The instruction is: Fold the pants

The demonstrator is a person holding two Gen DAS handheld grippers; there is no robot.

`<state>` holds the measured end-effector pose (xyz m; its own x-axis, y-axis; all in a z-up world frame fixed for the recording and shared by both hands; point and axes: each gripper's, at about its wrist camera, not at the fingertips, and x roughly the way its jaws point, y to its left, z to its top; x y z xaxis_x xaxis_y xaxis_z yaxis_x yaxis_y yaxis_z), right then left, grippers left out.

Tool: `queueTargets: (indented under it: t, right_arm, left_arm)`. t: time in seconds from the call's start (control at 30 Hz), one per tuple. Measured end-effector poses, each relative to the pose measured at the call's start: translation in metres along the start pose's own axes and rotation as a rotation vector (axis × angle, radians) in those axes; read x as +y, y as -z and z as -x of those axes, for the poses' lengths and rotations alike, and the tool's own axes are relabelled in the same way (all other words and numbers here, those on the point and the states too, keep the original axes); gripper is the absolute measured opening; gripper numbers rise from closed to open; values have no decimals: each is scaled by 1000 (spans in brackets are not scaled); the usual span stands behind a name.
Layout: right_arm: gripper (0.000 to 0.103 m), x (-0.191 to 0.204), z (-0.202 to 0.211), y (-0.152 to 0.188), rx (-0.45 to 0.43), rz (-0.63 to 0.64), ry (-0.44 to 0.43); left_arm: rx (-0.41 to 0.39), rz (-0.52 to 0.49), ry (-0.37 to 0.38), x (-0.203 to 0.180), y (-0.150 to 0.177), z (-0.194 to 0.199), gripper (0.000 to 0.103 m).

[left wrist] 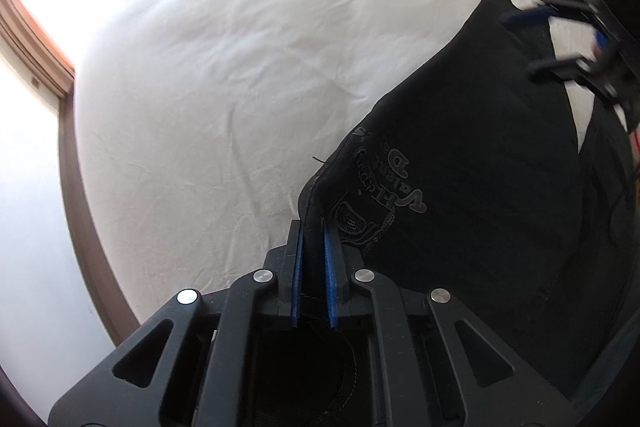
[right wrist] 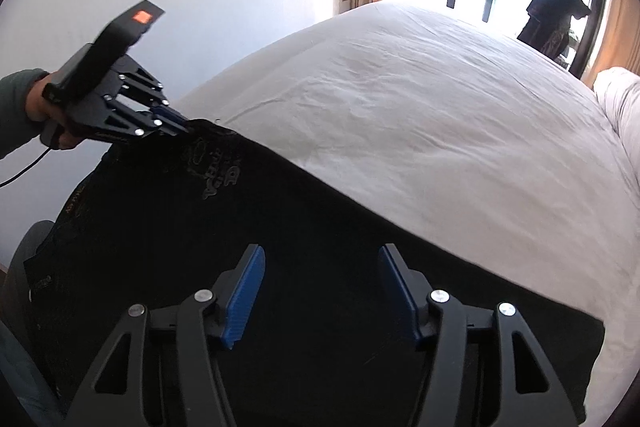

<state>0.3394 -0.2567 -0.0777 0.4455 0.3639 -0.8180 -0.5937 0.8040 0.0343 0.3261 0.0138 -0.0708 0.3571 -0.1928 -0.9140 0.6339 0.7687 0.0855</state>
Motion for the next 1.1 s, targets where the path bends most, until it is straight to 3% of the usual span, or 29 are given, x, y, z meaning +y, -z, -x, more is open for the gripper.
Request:
queueTargets:
  t: [0.17,0.4,0.7,0.87,1.1]
  right_arm:
    - [57,-8,-31,-30,88,118,-38]
    - [48,7,-66,-41,219,306,-37]
    - [46,-11,-90,-48,302,337,-16]
    - [24,-7,-95,-47,351,364,-49]
    - [11,-4,-83,-45,340,344,-62]
  left_arm:
    - [-82,-37,-53,-17,16,25,7]
    - [-133,-57,-69,-36,25,35,7]
    - [-154,-58,-55,-38,41,56,7]
    - [-158,-53,-48,-39,40,56,7]
    - [-163,-40,-50,-39,37,54,7]
